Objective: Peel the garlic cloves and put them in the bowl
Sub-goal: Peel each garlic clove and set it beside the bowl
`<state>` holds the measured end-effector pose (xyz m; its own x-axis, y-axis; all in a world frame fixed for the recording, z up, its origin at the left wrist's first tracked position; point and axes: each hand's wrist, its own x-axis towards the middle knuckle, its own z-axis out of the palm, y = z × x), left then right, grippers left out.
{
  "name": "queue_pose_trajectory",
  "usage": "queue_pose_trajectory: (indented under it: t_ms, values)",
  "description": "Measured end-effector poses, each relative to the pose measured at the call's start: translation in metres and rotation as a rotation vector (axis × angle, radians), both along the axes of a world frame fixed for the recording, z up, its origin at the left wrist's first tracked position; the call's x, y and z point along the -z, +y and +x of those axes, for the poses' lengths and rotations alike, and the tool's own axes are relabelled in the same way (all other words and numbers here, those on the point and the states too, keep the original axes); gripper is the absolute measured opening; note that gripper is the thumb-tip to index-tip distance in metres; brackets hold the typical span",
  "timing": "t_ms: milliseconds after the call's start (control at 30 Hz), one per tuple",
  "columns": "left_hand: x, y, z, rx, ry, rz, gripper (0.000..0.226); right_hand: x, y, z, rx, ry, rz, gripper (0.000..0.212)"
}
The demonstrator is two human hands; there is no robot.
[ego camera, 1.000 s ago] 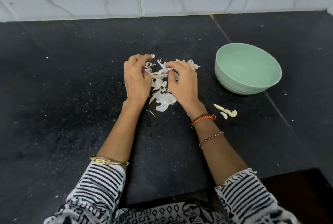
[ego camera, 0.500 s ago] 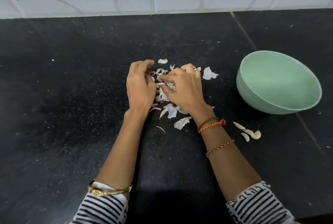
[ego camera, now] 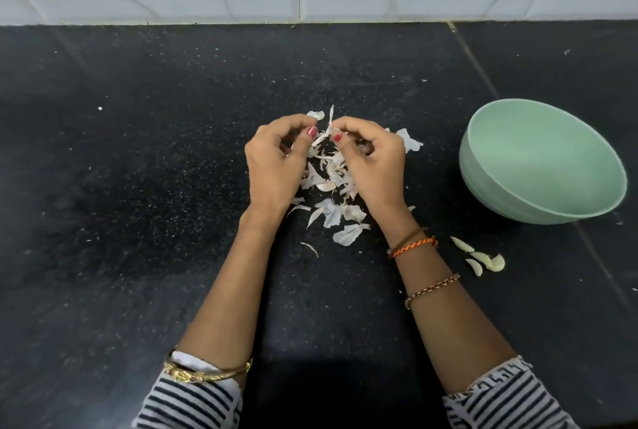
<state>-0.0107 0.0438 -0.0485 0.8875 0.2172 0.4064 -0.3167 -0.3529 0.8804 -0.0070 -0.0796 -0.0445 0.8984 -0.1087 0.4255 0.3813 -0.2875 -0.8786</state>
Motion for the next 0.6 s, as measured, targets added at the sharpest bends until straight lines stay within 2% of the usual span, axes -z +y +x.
queue_pose_trajectory:
  t_ms: [133,267,333,467,600]
  values:
    - [-0.0017,-0.0038,-0.0017,0.063,-0.017,0.011,0.015,-0.0072,-0.0015,-0.0031,-0.082,0.056,0.284,0.028]
    - [-0.0025,-0.0057,-0.0021,0.111,-0.030,-0.007,0.015,-0.0088,-0.0028,-0.0049,-0.055,0.166,0.448,0.015]
    - [-0.0009,-0.0059,-0.0015,0.126,-0.036,0.005,0.012,-0.0087,-0.0035,-0.0048,-0.065,0.182,0.453,0.012]
    - [0.0004,-0.0068,-0.0014,0.094,-0.064,0.019,0.013,-0.0084,-0.0050,-0.0049,-0.053,0.138,0.397,0.024]
    - [0.0014,-0.0051,-0.0002,0.071,-0.087,0.065,0.013,-0.0061,-0.0069,-0.0041,-0.058,0.137,0.345,0.025]
